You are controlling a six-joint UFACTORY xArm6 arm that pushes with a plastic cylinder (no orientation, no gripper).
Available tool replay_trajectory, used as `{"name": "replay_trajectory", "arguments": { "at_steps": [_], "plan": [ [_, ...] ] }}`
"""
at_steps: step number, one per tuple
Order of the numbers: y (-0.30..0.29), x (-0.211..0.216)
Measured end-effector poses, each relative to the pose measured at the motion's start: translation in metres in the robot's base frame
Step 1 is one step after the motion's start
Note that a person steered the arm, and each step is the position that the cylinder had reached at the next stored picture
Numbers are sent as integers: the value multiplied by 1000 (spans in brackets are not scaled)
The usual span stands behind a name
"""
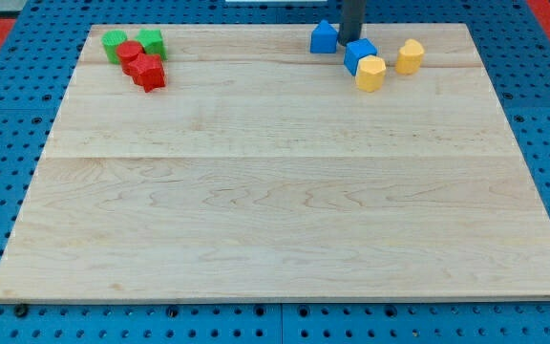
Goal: Separate the blue cube and yellow hexagon from each other
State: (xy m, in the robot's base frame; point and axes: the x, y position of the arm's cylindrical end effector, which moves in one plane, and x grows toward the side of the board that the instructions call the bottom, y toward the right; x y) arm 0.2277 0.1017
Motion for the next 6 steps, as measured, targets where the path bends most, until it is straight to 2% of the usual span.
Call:
{"name": "replay_trajectory", "arguments": {
  "at_steps": [2, 3, 4, 5, 6],
  "plan": [
    [-47, -18],
    [-36, -19],
    [27, -19],
    [56, 31],
    [22, 55]
  ]
}}
